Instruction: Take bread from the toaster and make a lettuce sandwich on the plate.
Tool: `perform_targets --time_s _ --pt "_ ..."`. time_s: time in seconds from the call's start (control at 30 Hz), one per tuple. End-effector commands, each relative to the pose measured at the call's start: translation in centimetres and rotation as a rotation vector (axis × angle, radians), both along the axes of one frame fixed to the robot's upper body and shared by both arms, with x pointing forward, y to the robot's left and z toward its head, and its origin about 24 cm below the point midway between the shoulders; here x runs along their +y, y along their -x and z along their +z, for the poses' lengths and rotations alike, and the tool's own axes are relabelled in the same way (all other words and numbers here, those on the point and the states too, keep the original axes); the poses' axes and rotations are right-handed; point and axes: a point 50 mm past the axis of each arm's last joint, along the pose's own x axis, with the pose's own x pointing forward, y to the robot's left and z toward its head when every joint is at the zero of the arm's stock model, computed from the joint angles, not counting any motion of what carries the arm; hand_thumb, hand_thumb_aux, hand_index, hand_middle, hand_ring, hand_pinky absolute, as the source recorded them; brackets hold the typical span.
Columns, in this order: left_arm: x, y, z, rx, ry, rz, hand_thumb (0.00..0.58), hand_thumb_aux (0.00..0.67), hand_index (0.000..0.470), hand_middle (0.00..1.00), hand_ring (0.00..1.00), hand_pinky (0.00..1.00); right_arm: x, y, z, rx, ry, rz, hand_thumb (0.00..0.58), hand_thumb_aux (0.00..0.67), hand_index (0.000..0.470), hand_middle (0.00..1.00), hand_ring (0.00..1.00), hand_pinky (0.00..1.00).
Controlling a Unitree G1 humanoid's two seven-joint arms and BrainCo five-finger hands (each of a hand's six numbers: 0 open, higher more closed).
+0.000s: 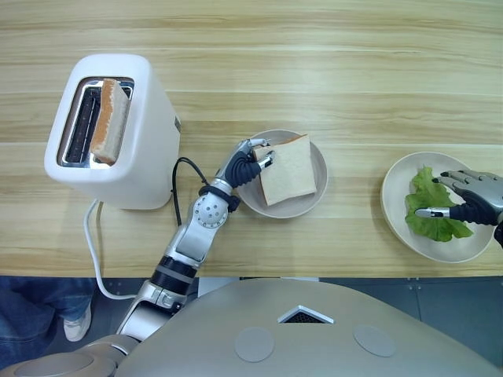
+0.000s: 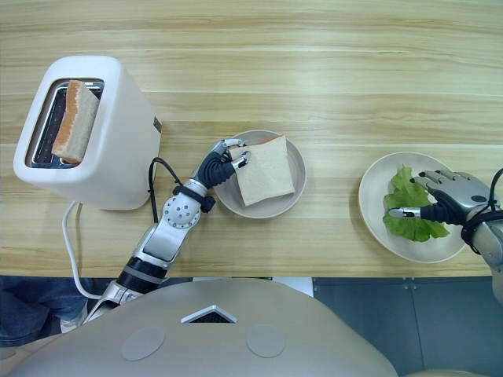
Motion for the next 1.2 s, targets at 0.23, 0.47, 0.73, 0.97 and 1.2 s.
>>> perform_targets --time_s 0.23,0.47,0.73,0.97,1.2 --pt "1.7 0.0 0.4 -0.051 -0.053 0.093 0.0 0.0 0.0 1.0 1.0 1.0 -0.2 -0.3 -1.5 0.083 0.086 0.019 0.512 0.441 0.31 0.0 0.0 0.0" --pt "3.1 0.0 5.9 -0.271 -0.07 0.194 0.0 0.0 0.0 0.0 0.0 0.0 0.1 -0.6 -2.4 0.097 0.076 0.051 0.58 0.67 0.47 0.0 0.0 0.0" --pt "3.5 0.3 8.7 -0.357 -0.086 0.233 0.0 0.0 0.0 0.0 0.0 0.0 0.0 -1.1 -1.8 0.083 0.056 0.05 0.0 0.0 0.0 0.0 0.0 0.0" --pt "3.8 1.0 9.1 -0.357 -0.083 0.252 0.0 0.0 0.0 0.0 0.0 0.0 0.0 -1.5 -0.9 0.081 0.052 0.06 0.0 0.0 0.0 0.0 0.0 0.0" --pt "4.2 1.6 9.2 -0.344 -0.08 0.259 0.0 0.0 0.0 0.0 0.0 0.0 1.3 0.3 -3.4 0.171 0.009 0.09 0.0 0.0 0.0 0.0 0.0 0.0"
